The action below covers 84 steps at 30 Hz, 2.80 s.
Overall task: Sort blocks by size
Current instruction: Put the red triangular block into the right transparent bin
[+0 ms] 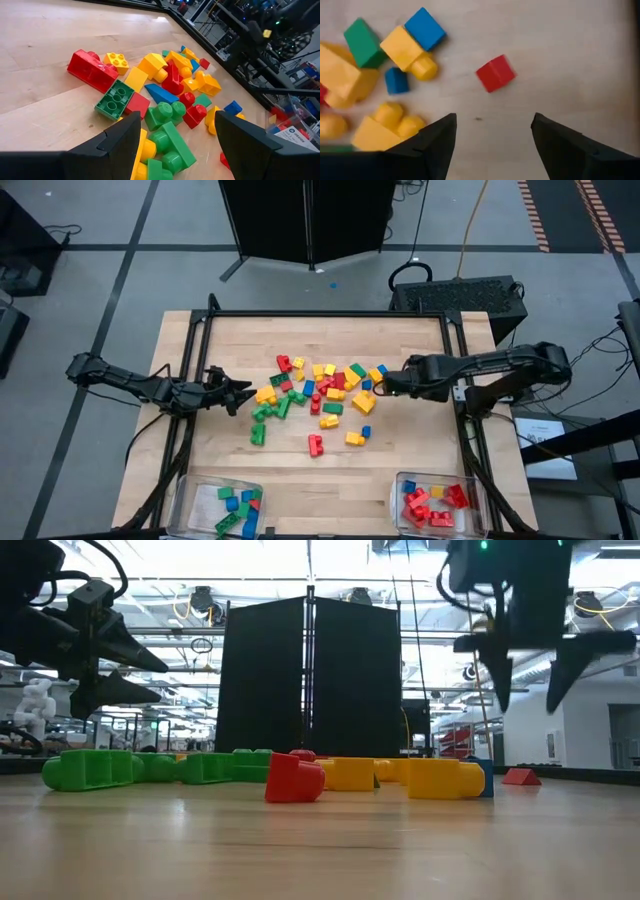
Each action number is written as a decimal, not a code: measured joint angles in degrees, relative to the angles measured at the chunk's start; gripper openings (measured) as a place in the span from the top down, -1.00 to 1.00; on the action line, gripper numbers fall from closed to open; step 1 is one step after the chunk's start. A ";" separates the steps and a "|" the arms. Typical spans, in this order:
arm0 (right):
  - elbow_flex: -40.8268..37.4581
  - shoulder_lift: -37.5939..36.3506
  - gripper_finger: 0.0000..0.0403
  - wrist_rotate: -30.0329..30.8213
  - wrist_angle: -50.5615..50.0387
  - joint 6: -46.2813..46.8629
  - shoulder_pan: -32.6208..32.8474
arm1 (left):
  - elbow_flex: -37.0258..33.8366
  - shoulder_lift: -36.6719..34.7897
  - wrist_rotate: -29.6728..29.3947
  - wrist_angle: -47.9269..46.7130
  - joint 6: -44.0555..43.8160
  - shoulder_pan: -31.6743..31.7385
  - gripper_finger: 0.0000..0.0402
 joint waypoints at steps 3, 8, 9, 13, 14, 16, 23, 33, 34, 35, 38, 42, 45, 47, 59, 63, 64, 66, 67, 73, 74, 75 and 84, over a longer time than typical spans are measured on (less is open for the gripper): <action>-5.56 -0.27 -0.25 -0.05 7.35 5.91 -0.99 | 0.00 0.40 -0.15 -0.04 0.02 0.00 -0.27; -10.48 1.80 -0.25 0.84 13.90 11.00 -3.04 | 0.00 1.63 -0.26 -0.11 0.03 0.01 -0.27; -10.58 2.32 -0.25 1.38 13.98 11.71 -3.43 | 0.00 1.91 -0.25 -0.13 0.07 0.01 -0.27; -10.54 3.73 -0.25 3.02 14.56 13.82 -5.59 | 0.02 3.15 -0.49 -0.15 0.12 0.00 -0.27; -10.53 4.21 -0.25 3.01 15.29 14.28 -6.23 | 0.02 3.41 -0.60 -0.15 0.20 0.01 -0.27; -10.52 5.10 -0.25 3.01 17.31 14.87 -7.27 | 0.02 4.09 -1.18 -0.13 1.07 0.00 -0.27; -10.39 8.52 -0.25 3.14 19.84 18.50 -9.09 | 0.02 5.77 -3.48 -0.13 1.38 0.00 -0.27; -10.45 8.83 -0.25 1.36 17.89 20.18 -10.20 | 0.02 6.70 -3.48 -0.13 1.56 0.00 -0.27; -10.45 8.83 -0.25 0.86 17.96 19.87 -10.17 | 0.02 6.88 -3.51 -0.13 1.58 0.00 -0.27; -10.45 8.85 -0.25 0.51 18.18 19.44 -10.16 | 0.02 7.05 -3.63 -0.13 1.60 0.00 -0.27; -10.50 9.88 -0.25 -0.87 18.17 19.14 -10.16 | 0.02 7.64 -4.65 -0.14 1.62 0.00 -0.27; -10.49 11.54 -0.25 -1.95 19.38 19.11 -10.14 | 0.02 8.14 -4.96 -0.13 1.62 0.00 -0.27; -10.40 12.67 -0.25 -1.98 20.20 18.70 -10.27 | 0.02 8.57 -5.05 -0.13 1.97 0.00 -0.27; -10.21 13.62 -0.24 -2.17 20.44 18.77 -10.51 | 0.02 8.82 -5.12 -0.11 2.62 0.01 -0.27; -10.19 15.70 0.33 -4.45 20.72 15.76 -12.41 | 0.02 9.25 -5.16 -0.13 2.67 0.02 -0.27; -10.19 15.70 0.43 -4.32 20.54 12.70 -12.39 | 0.02 9.34 -5.16 -0.13 2.67 0.02 -0.27; -10.19 15.70 0.43 -4.24 20.50 11.94 -12.39 | 0.02 9.34 -5.16 -0.13 2.68 0.02 -0.27; -10.19 15.70 0.43 -4.22 20.46 10.62 -12.39 | 0.02 9.34 -5.16 -0.13 2.67 0.02 -0.27; -10.16 15.72 0.43 -4.20 20.44 9.82 -12.39 | 0.02 9.34 -5.16 -0.13 2.67 0.02 -0.27; -6.31 16.41 0.42 -3.15 17.01 -2.55 -11.12 | 0.02 9.34 -5.16 -0.13 2.67 0.02 -0.27; -5.17 16.53 0.42 -2.74 16.21 -4.88 -10.61 | 0.02 9.34 -5.16 -0.11 2.67 0.02 -0.27; -3.52 16.57 0.42 -3.16 15.48 -7.07 -9.99 | 0.02 9.34 -5.16 -0.13 2.67 0.02 -0.27; 10.88 16.27 0.43 -3.45 7.30 -19.44 -1.09 | 0.02 9.36 -5.14 -0.11 2.57 0.02 -0.27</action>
